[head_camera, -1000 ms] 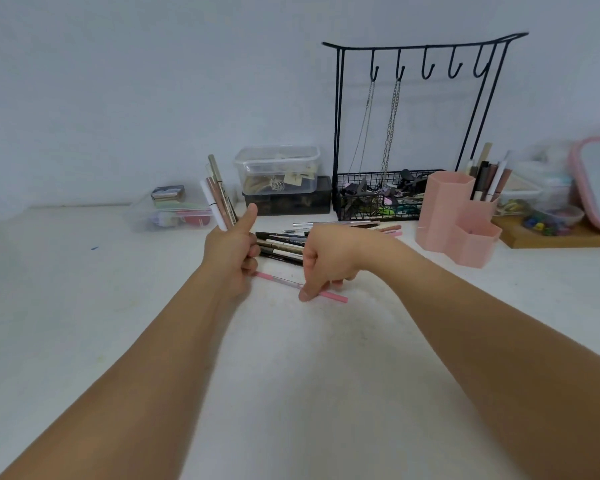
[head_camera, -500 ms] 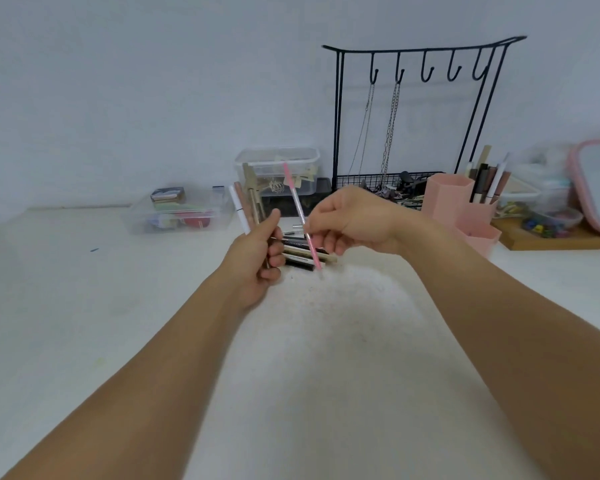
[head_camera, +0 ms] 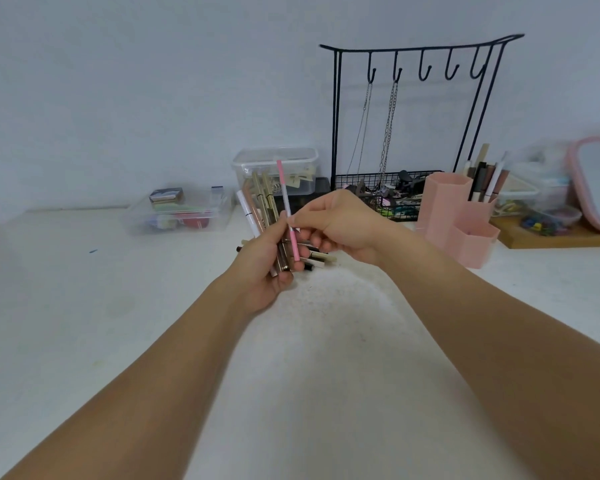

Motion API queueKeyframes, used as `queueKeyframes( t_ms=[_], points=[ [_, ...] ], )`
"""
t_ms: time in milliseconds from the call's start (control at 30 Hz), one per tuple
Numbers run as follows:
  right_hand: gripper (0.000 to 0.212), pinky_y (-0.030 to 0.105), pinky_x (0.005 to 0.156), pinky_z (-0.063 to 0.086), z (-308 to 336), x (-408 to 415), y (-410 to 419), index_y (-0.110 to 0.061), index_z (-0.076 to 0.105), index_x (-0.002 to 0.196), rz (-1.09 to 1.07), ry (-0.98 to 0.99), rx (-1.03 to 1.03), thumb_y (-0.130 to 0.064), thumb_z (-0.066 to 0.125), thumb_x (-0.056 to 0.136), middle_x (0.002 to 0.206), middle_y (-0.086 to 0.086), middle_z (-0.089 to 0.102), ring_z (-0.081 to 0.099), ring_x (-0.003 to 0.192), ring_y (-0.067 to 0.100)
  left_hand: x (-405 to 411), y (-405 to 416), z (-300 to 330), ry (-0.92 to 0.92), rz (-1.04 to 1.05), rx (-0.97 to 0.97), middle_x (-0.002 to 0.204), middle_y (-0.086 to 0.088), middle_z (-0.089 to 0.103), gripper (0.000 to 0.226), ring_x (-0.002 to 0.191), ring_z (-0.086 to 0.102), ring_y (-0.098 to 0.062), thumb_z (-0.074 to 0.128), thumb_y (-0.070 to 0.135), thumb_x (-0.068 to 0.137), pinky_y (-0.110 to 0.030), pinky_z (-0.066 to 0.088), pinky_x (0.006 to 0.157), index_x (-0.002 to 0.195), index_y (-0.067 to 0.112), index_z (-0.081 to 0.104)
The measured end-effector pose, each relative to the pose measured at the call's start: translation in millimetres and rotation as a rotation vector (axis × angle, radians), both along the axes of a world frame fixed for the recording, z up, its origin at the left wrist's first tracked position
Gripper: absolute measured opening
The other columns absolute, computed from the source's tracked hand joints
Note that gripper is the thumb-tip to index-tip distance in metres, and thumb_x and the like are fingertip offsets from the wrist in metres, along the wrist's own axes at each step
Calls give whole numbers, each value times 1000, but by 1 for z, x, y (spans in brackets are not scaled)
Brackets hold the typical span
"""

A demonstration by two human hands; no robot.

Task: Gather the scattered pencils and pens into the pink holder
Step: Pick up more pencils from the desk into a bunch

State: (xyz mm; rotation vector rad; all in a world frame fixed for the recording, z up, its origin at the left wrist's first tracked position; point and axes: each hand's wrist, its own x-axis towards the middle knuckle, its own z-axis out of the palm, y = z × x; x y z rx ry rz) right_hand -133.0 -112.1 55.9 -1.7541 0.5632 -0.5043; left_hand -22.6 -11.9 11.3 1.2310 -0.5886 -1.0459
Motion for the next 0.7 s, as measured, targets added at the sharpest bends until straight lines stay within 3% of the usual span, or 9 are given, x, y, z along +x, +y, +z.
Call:
queueKeyframes(
  t_ms=[200,433,567,700],
  points=[
    [23,19,43,32,-4,3,2,3,74,95,-61,17,-35,-19,75,88,56,-2,56,43,43,7,2,0,1,59,-33,8,65,-3,70,55,51,67,-10,51,59,98,-15,45,34,86,11,74],
    [6,13,40,32,-7,9,4,-7,76,77,-148,51,-281,-11,78,80,42,-14,53,43,35,-2,1,-2,0,34,-7,-4,56,4,37,48,44,34,-7,55,67,90,-15,19,33,72,22,55],
    [16,17,43,34,-9,9,3,-4,74,86,-128,21,-228,-14,83,78,55,-5,56,42,38,3,9,-3,0,-38,104,-28,53,6,35,36,41,32,-6,67,50,92,-17,17,32,73,22,52],
    [13,14,53,41,-9,1,-10,-12,77,79,-147,219,-539,-21,85,77,53,-14,59,51,42,-7,31,1,4,-45,299,-43,47,7,37,39,39,34,-8,66,37,96,-17,19,32,69,21,43]
  ],
)
